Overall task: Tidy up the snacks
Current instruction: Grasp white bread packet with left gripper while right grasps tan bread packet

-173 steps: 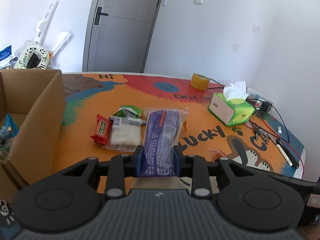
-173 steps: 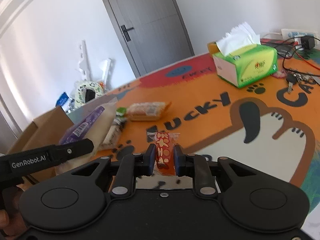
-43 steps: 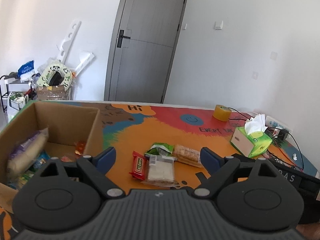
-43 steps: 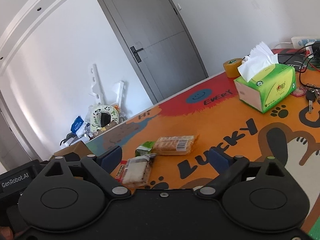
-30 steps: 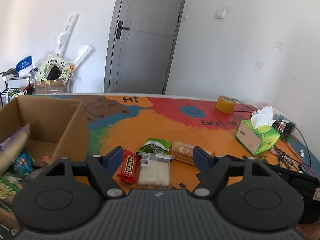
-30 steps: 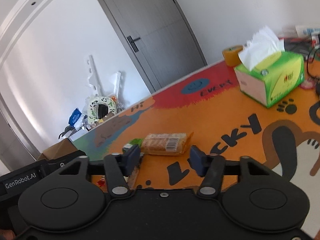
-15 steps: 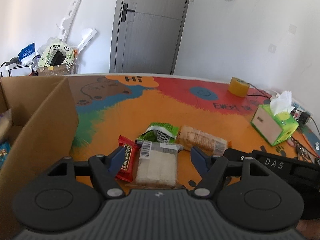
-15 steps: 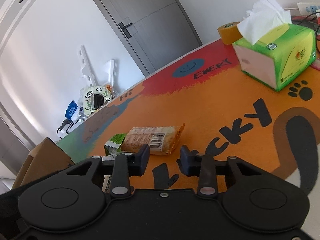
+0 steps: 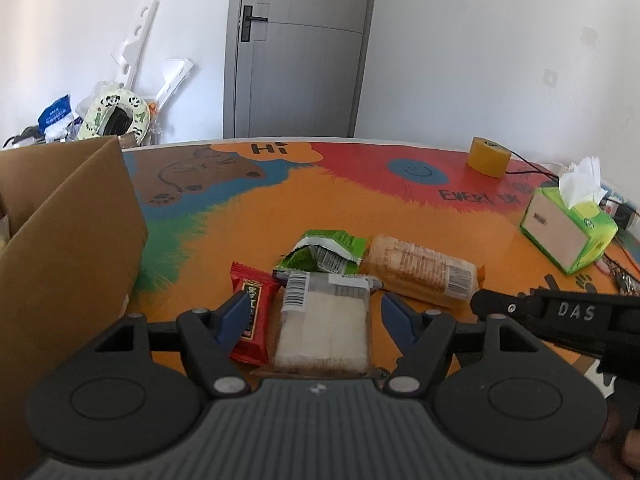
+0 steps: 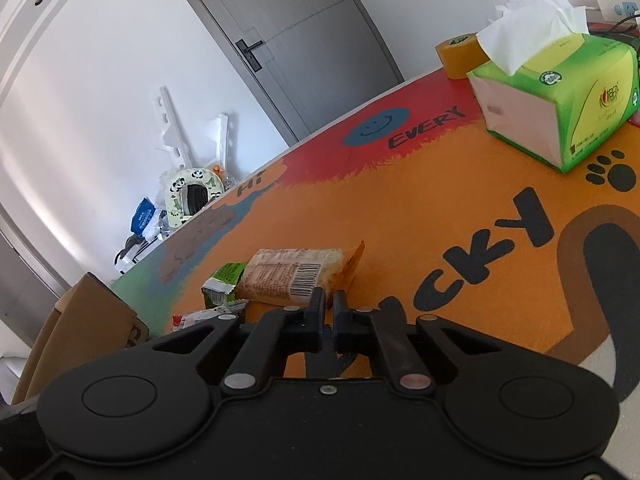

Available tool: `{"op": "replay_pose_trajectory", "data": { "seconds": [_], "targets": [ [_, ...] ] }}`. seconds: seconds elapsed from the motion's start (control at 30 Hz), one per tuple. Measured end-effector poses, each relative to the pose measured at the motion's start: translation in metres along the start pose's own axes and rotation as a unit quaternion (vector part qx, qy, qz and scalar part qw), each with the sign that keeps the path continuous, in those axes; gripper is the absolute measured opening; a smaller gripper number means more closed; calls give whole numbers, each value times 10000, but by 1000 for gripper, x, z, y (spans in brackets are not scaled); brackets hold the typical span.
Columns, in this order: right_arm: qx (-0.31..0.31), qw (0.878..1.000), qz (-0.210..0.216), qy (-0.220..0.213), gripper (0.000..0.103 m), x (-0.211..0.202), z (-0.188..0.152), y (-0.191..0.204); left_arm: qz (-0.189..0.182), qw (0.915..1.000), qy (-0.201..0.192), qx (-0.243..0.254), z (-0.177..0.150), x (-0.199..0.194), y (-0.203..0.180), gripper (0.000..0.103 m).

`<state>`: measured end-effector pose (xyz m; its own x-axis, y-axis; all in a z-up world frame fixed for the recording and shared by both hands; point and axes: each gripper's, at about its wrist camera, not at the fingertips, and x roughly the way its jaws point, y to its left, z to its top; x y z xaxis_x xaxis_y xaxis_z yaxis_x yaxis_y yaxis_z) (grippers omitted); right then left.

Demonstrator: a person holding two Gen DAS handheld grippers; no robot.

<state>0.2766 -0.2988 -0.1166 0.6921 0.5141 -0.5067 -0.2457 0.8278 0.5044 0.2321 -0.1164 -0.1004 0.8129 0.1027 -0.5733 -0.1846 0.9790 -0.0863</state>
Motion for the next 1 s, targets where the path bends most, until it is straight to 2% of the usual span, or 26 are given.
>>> {"op": "replay_pose_trajectory", "data": {
  "seconds": [0.3,0.4,0.6,0.67,0.77,0.83,0.87,0.93,1.0],
  "targets": [
    [120,9997,-112,-184,4,-32,-10,-9,-142,9995,33,267,-11,-7,-12,71],
    [163,9995,-159,-231,4,-43,-15,-13,-148,9994,158,283,-16,-4,-14,58],
    [143,9999,-13,-40,5,-59,-33,-13,-215,9994,152,233,-19,-12,-15,52],
    [302,9994,160,89,10,-63,-35,-15,-238,9993,161,241,-22,-17,-15,52],
    [105,9999,77,-11,13,-68,-33,-9,-284,9992,171,209,-25,-24,-13,50],
    [62,9999,69,-43,30,-70,-33,-6,-324,9992,173,182,-27,-27,-12,48],
    [42,9999,79,-61,34,-70,-33,-5,-350,9991,183,160,-27,-29,-11,47],
    [-72,9999,30,-108,52,-69,-31,-1,-366,9990,199,148,-27,-31,-9,47],
    [-214,9996,2,-175,61,-66,-29,3,-386,9989,217,139,-28,-32,-8,47]
  ]
}}
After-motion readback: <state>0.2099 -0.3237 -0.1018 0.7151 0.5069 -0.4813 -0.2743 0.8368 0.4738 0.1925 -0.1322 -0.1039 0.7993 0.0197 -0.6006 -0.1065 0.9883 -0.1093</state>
